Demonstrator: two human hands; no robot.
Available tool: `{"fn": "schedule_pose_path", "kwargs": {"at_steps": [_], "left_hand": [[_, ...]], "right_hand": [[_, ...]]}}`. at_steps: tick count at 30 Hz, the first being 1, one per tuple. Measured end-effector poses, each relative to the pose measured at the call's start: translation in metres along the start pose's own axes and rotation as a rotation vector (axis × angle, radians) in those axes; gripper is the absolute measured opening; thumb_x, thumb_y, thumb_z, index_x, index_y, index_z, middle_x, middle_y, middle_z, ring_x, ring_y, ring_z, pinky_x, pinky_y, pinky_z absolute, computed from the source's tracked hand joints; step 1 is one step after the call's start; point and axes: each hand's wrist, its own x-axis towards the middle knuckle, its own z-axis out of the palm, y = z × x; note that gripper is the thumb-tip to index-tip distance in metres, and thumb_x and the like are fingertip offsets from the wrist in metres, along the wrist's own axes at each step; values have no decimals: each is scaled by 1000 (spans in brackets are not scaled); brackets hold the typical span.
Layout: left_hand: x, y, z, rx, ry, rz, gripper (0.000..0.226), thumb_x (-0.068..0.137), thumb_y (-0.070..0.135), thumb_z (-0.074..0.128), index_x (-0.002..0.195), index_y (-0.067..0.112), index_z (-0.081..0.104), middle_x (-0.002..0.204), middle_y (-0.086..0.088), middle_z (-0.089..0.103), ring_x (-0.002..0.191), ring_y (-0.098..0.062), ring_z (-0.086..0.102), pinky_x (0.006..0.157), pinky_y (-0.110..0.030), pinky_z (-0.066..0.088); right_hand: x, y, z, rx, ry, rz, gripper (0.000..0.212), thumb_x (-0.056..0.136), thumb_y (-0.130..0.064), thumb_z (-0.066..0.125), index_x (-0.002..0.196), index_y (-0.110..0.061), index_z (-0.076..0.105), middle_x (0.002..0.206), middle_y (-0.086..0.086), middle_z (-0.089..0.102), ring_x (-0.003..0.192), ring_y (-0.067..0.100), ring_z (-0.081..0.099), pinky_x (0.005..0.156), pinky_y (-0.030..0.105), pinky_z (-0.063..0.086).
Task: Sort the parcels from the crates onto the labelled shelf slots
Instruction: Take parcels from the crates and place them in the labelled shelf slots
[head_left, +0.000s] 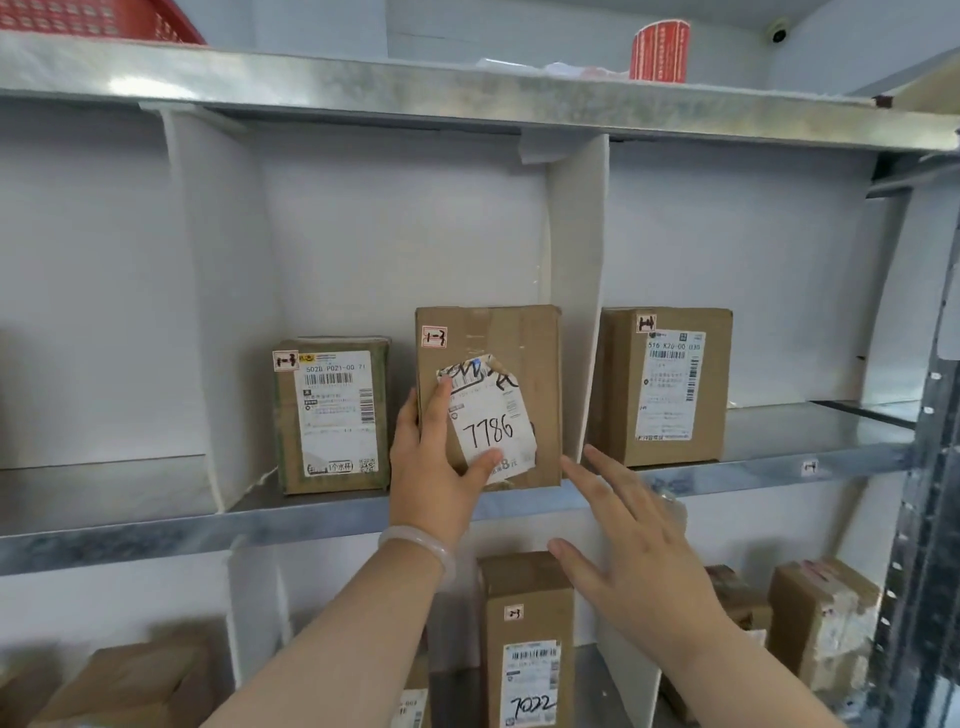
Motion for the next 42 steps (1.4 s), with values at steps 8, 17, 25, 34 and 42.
{"fn": "schedule_pose_path", "kwargs": {"at_steps": [8,17,25,34,42], "left_hand": [[9,-12,18,117,-11,-26,103,79,31,81,152,48,11,161,-7,17,143,-24,24,114,-33,23],[-4,0,7,138,-17,-4,106,81,35,79,149,51,0,165,-3,2,150,-19,7,116,-30,12],[-81,-11,-99,407,31,185,73,88,47,67,151,38,30,159,2,32,143,-19,33,112,-39,32],[-185,-1,-312,901,53,3,65,83,42,74,140,23,52,148,-7,48,130,-28,49,109,-44,35],[-338,84,-525,1290,62,-372,70,80,47,76,141,22,53,148,-11,48,133,-34,47,106,-53,43]], "right_hand": [[10,13,17,-13,42,-51,77,79,-53,68,145,-41,29,146,-13,36,127,9,34,93,24,25],[7,15,22,130,3,-110,70,82,-45,67,145,-31,38,148,-3,42,134,20,40,104,34,31],[-11,-52,40,280,-52,-219,60,86,-55,47,141,-34,39,147,-7,42,136,15,38,108,36,34],[-62,-228,52,482,-377,-520,74,86,-66,40,144,-55,-3,153,-28,-6,136,-12,-21,112,23,-11],[-186,-439,13,705,-488,-811,77,84,-61,51,150,-33,24,158,-4,23,146,17,14,119,40,14]]}}
